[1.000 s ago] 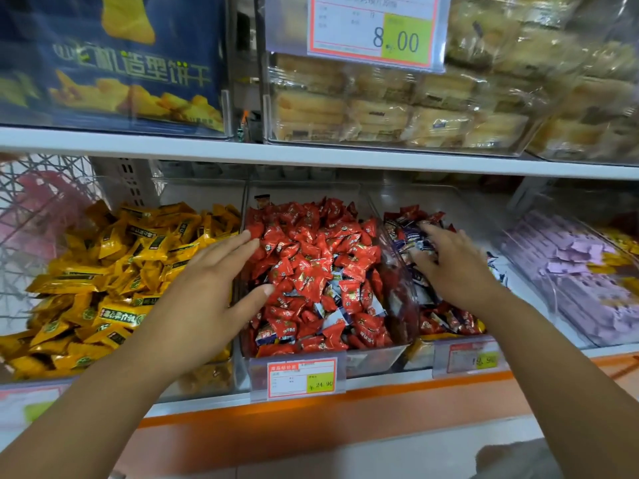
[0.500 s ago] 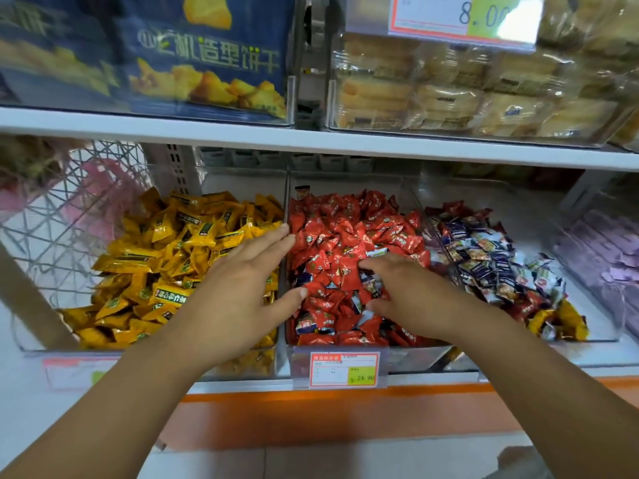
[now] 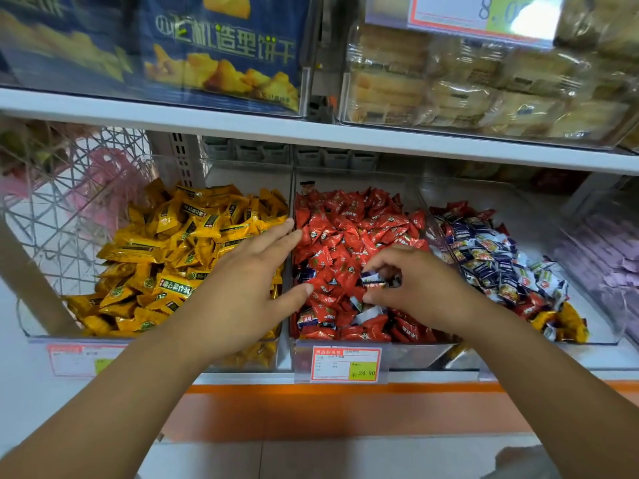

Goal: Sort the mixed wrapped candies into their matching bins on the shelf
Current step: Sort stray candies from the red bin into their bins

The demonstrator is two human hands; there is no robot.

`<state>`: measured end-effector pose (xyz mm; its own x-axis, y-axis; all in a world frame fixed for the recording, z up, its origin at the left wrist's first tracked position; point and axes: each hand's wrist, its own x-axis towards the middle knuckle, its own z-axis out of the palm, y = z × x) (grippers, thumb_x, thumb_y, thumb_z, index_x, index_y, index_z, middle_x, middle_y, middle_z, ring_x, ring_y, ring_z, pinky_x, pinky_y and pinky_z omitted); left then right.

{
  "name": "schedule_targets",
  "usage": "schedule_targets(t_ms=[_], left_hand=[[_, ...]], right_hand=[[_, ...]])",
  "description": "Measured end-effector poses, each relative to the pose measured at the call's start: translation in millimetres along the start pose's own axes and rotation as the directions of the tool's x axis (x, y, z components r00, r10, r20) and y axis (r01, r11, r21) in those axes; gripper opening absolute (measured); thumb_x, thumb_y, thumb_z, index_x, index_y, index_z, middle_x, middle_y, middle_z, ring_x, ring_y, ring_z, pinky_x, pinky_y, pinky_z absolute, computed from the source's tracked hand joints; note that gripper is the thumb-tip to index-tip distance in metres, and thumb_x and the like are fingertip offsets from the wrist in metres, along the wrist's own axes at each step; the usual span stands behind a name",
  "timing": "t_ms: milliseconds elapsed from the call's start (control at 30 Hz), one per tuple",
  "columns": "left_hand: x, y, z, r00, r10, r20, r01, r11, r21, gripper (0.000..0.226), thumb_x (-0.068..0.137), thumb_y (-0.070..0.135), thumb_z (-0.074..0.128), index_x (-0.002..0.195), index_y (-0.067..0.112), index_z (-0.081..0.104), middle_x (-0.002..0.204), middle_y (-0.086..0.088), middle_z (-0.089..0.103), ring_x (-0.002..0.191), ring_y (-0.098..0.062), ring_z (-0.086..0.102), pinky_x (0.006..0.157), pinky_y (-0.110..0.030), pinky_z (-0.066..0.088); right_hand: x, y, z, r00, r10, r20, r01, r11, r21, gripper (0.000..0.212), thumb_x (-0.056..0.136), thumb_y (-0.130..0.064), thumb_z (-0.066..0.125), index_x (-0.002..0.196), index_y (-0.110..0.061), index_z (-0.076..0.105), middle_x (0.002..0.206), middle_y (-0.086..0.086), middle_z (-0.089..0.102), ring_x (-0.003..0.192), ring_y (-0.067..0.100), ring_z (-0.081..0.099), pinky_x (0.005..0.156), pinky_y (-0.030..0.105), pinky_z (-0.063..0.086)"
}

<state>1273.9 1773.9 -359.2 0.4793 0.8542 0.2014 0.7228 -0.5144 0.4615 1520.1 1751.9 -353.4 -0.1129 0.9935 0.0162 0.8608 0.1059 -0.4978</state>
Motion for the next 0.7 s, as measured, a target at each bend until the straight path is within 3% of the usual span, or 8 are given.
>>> schedule_targets(t_ms=[133,267,367,467,567,700], left_hand=[[2,-1,5,0.994,0.069,-0.089,-0.066,0.997,0.036,0.077,0.081,0.074,0.045,0.146,0.036,0.034,0.154,0.021,0.024,0.142,0.001,0.008,0.115,-0.025,0.01],[6,8,9,0.967,0.163,-0.195,-0.163,0.986,0.018,0.072,0.075,0.073,0.04,0.132,0.032,0.058,0.13,0.014,0.058,0.133,-0.003,0.032,0.108,-0.026,0.023],[5,17,13,0.968,0.131,-0.214,-0.148,0.987,-0.064,0.068,0.075,0.072,0.053,0.129,0.032,0.06,0.121,0.012,0.061,0.124,-0.002,0.038,0.106,-0.03,0.033],[5,18,15,0.972,0.118,-0.203,-0.148,0.979,-0.142,0.061,0.076,0.067,0.056,0.127,0.034,0.06,0.098,0.032,0.055,0.114,0.005,0.041,0.104,-0.036,0.039],[7,18,14,0.971,0.099,-0.219,-0.141,0.972,-0.187,0.046,0.076,0.054,0.064,0.118,0.036,0.065,0.087,0.032,0.057,0.106,0.007,0.042,0.1,-0.03,0.039],[7,18,16,0.96,0.125,-0.251,-0.166,0.975,-0.149,0.027,0.081,0.037,0.072,0.108,0.033,0.069,0.081,0.03,0.06,0.102,0.004,0.046,0.095,-0.037,0.043]], right_hand=[[0,-7,-7,0.994,-0.006,-0.111,0.027,0.981,0.191,0.031,0.075,-0.034,0.079,0.097,-0.042,0.059,0.091,-0.012,0.055,0.078,0.004,0.055,0.07,0.015,0.045],[0,-25,-2,0.99,-0.095,-0.103,0.13,0.901,0.414,0.045,0.071,-0.018,0.084,0.102,-0.029,0.053,0.087,-0.006,0.056,0.072,0.005,0.053,0.068,0.024,0.05],[-2,-34,5,0.976,-0.19,-0.104,0.215,0.895,0.391,0.049,0.072,-0.019,0.083,0.104,-0.028,0.048,0.086,-0.004,0.056,0.072,0.015,0.054,0.066,0.031,0.052],[-3,-35,8,0.967,-0.229,-0.112,0.254,0.901,0.352,0.051,0.073,-0.02,0.083,0.104,-0.033,0.045,0.085,-0.001,0.056,0.07,0.023,0.056,0.065,0.042,0.053],[-4,-33,10,0.963,-0.245,-0.115,0.27,0.901,0.339,0.053,0.072,-0.021,0.084,0.105,-0.034,0.045,0.087,-0.003,0.057,0.068,0.019,0.058,0.065,0.04,0.054],[-6,-32,11,0.964,-0.241,-0.113,0.263,0.928,0.264,0.045,0.076,-0.021,0.081,0.104,-0.033,0.047,0.086,-0.009,0.054,0.067,0.01,0.054,0.065,0.031,0.053]])
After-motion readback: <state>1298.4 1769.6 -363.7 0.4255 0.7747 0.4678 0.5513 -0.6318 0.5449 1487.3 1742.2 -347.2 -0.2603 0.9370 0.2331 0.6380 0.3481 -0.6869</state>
